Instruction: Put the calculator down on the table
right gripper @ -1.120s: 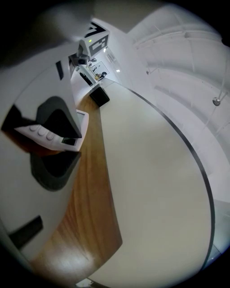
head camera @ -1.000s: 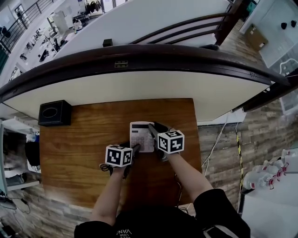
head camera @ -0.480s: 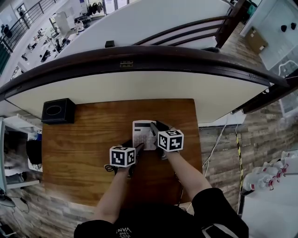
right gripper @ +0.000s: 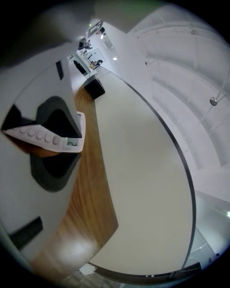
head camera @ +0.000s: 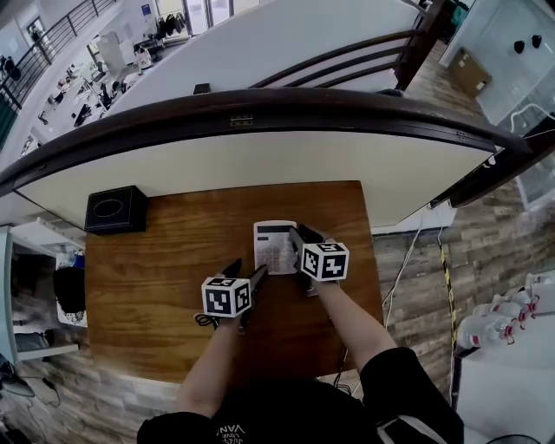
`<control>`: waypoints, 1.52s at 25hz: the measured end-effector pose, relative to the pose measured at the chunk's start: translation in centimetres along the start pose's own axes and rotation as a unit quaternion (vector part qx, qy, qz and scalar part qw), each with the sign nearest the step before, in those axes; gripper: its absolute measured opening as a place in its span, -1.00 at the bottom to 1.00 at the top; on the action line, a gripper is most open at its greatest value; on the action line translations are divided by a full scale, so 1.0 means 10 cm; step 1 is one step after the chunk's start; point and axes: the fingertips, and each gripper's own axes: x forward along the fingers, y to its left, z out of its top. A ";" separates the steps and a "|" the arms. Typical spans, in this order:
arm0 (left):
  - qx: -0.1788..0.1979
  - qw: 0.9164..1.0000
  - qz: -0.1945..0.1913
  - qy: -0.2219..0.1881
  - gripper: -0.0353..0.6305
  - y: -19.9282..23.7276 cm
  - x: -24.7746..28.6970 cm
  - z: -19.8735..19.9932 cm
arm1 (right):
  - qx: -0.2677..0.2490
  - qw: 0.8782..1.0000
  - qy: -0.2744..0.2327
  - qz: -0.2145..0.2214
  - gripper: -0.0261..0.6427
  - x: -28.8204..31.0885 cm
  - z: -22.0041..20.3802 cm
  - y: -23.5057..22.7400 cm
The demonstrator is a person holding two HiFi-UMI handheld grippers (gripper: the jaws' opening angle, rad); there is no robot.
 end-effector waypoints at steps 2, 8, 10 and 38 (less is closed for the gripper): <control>0.002 1.000 -0.001 -0.017 0.01 0.01 -0.09 0.04 | 0.004 1.000 -0.008 -0.004 -0.71 -0.10 0.01 0.05; 0.023 0.998 -0.016 -0.059 0.00 -0.10 -0.41 0.16 | 0.019 0.999 -0.045 -0.016 -0.71 -0.51 0.05 0.29; 0.035 0.997 -0.025 -0.071 -0.13 -0.16 -0.54 0.20 | 0.023 0.998 -0.058 -0.018 -0.72 -0.67 0.05 0.40; 0.138 0.971 -0.155 -0.120 -0.86 -0.51 -2.42 -0.52 | 0.041 0.985 -0.148 -0.073 -0.82 -2.43 -0.68 1.97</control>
